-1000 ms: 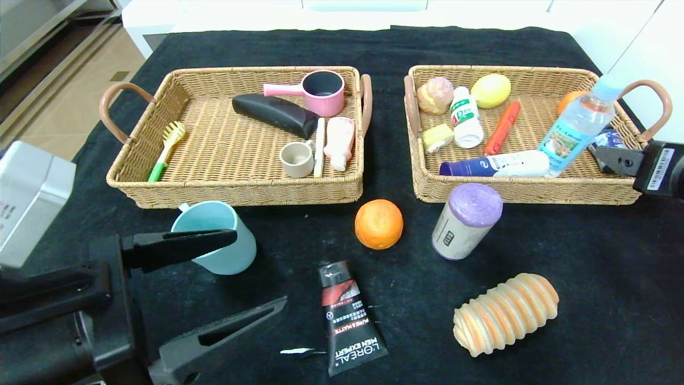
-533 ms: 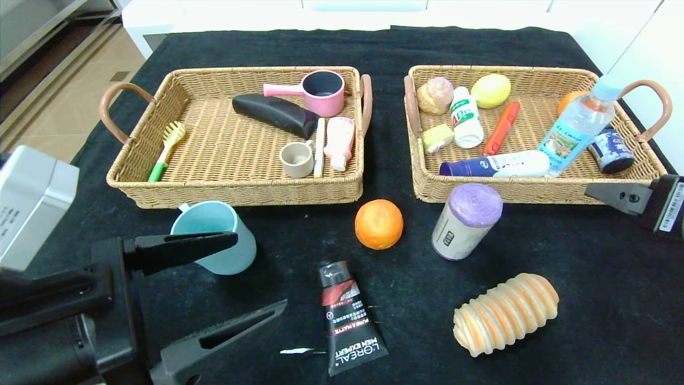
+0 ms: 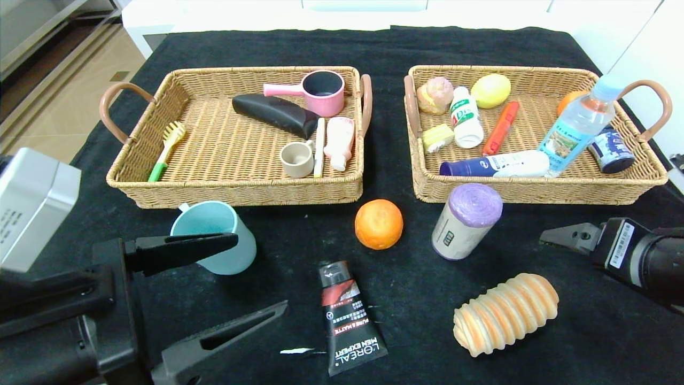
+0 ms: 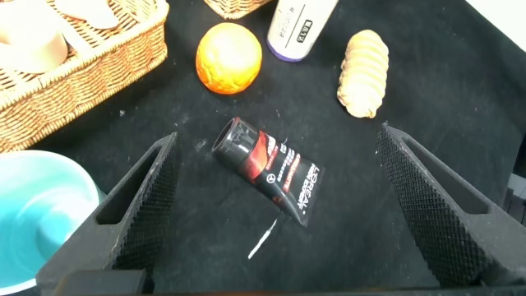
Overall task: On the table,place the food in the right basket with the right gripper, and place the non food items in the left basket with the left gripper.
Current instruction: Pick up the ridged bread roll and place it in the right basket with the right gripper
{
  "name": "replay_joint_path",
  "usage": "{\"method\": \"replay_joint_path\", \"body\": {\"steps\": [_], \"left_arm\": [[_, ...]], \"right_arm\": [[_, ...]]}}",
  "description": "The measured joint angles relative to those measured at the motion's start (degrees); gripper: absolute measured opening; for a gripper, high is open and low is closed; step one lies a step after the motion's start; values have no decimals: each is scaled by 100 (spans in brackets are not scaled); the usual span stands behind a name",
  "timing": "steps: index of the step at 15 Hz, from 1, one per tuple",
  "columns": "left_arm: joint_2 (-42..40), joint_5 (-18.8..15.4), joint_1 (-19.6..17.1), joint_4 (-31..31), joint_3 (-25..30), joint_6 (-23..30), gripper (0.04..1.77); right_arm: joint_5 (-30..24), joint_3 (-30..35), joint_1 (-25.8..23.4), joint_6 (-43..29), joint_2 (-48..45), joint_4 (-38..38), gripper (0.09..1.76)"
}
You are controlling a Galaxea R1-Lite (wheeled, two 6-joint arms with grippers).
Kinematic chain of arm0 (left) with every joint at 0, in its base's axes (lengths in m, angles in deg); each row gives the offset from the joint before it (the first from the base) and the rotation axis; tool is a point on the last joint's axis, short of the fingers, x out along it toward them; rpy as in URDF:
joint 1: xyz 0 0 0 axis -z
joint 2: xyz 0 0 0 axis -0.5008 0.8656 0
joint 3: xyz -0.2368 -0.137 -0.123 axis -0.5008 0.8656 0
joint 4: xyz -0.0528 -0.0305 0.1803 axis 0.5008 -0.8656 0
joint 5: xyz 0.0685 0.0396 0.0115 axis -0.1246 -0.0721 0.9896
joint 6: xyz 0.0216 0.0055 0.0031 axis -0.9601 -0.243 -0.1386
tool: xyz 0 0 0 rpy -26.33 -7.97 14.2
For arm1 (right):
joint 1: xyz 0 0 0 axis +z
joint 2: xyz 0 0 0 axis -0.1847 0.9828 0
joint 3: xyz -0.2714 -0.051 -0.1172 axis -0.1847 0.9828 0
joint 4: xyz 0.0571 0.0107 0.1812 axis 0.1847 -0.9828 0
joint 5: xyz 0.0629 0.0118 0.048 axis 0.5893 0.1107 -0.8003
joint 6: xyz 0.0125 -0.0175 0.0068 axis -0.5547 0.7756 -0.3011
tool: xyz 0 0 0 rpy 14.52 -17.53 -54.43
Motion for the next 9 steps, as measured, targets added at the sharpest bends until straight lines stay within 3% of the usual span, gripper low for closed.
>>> {"method": "replay_joint_path", "body": {"steps": [4,9], "left_arm": [[28,2,0,0,4,0,172],[45,0,0,0,28,-69,172]], "right_arm": [[-503,-204,13,-830,232,-611,170],[-777,-297,55,-1353,706,-674,170]]}}
